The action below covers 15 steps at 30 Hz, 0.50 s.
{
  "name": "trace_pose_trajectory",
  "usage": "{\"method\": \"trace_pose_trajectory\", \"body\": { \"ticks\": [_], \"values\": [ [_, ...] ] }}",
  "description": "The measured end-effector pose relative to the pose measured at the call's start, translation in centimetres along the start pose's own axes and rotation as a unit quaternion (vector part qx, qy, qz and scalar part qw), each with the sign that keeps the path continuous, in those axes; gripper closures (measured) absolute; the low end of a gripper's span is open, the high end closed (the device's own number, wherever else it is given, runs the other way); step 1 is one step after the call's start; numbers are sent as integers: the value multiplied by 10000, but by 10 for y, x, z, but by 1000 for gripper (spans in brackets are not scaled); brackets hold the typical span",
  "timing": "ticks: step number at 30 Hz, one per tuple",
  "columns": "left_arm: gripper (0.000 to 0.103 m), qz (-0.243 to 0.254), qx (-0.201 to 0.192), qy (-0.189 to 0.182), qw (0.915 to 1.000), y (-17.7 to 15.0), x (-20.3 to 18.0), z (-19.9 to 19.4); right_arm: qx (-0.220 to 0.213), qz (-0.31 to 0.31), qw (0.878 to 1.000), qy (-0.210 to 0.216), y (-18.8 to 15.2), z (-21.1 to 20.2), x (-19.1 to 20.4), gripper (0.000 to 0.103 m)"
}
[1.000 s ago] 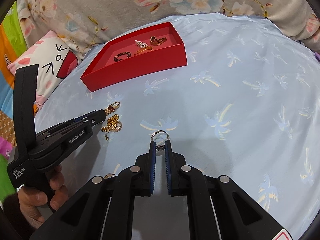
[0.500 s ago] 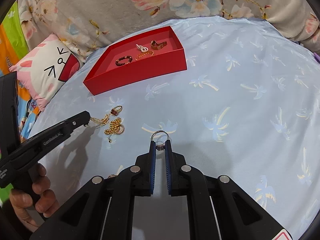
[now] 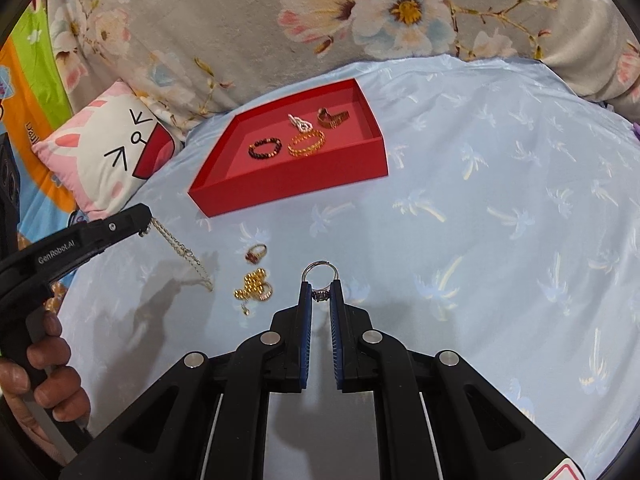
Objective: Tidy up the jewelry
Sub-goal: 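Carry the ring and gold chain into the red tray and open both grippers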
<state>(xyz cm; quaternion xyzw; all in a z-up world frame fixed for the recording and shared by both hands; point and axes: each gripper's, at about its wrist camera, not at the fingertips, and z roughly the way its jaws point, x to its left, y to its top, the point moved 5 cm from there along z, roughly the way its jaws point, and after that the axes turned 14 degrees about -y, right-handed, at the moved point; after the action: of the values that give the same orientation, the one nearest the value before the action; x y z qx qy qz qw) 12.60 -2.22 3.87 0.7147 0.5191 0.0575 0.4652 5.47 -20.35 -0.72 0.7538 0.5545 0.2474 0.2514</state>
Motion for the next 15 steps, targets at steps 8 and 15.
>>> {"method": "trace_pose_trajectory", "body": {
  "ticks": [8, 15],
  "values": [
    [94, 226, -525, -178, 9982, 71, -12, -9, -334, -87, 9991, 241, 62, -2, 8, 95],
    [94, 305, -731, -228, 9966, 126, -4, 19, -503, -227, 9978, 360, 127, 27, 27, 95]
  ]
}}
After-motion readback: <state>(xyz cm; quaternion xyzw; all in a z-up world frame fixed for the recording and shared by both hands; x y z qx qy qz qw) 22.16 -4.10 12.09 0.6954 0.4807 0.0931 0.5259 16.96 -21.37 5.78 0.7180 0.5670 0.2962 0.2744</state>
